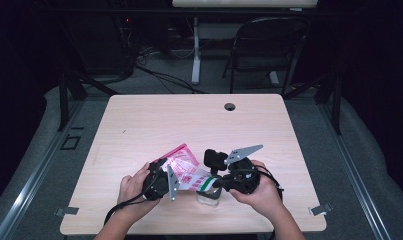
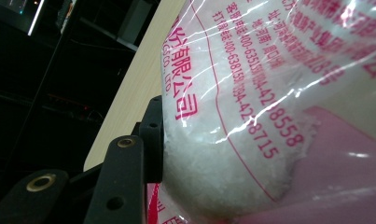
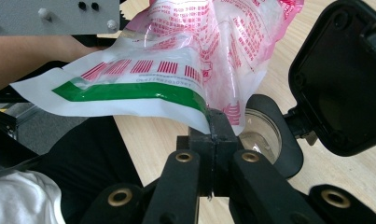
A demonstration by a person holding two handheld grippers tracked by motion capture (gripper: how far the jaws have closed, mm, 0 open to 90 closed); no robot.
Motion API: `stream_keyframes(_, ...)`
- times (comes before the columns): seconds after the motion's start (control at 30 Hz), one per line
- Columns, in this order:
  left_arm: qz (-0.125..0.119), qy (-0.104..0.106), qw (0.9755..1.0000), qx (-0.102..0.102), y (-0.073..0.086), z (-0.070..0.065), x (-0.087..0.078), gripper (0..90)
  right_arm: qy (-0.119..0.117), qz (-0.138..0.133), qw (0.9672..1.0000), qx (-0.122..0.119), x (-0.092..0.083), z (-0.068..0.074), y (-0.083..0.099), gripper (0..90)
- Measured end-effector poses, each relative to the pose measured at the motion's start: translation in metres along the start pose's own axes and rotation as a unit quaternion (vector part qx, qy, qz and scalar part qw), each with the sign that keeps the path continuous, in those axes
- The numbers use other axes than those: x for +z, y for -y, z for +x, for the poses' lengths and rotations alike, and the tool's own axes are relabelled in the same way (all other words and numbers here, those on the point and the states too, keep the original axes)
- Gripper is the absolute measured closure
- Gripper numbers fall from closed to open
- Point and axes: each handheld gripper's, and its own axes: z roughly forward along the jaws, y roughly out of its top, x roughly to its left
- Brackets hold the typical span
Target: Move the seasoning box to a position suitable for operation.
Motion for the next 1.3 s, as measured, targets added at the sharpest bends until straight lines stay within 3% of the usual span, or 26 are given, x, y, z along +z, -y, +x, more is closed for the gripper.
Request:
stream_keyframes(0.13, -0.007, -0.002, 0.9999, -0.012, 0.003, -0.004, 0.002, 60.1, 0.002, -0.001, 1.0, 0.0, 0.002, 0.001, 0.002, 90.0)
stream_keyframes(0.67, -0.005, -0.03, 0.9993, 0.023, 0.001, -0.007, -0.001, 60.1, 0.01, -0.005, 0.9999, -0.001, 0.003, 0.003, 0.009, 90.0)
stream_keyframes(1.3, -0.006, -0.055, 0.9974, 0.047, -0.003, -0.008, -0.004, 60.3, 0.0, -0.003, 0.9999, 0.012, 0.005, -0.003, 0.016, 90.0)
